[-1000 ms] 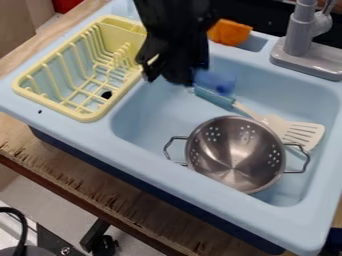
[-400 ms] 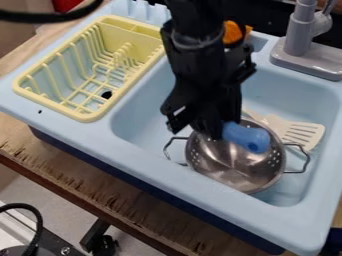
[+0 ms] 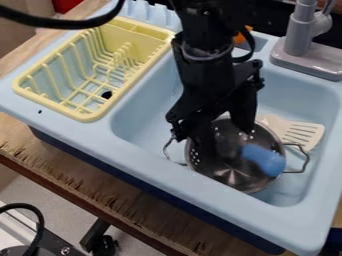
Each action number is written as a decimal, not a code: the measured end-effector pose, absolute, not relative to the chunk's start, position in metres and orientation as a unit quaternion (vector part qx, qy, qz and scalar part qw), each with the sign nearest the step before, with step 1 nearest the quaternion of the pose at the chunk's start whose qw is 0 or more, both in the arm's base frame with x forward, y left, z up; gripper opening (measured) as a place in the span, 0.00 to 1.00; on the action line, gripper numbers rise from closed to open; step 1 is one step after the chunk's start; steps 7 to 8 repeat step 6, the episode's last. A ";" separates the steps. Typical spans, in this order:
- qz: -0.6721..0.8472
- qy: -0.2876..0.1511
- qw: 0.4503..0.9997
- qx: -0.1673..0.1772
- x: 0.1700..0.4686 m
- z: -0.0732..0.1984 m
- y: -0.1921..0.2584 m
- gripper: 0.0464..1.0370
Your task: Put the blue spoon in the silver pot
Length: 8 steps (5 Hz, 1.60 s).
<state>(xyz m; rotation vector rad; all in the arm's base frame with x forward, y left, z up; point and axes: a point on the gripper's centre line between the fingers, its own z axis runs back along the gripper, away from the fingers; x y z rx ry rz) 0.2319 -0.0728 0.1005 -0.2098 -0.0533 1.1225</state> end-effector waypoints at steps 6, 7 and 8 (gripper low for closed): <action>0.379 -0.096 0.920 -0.021 0.251 0.142 0.026 0.96; 0.379 -0.096 0.920 -0.021 0.251 0.142 0.026 0.96; 0.379 -0.096 0.920 -0.021 0.251 0.142 0.026 0.96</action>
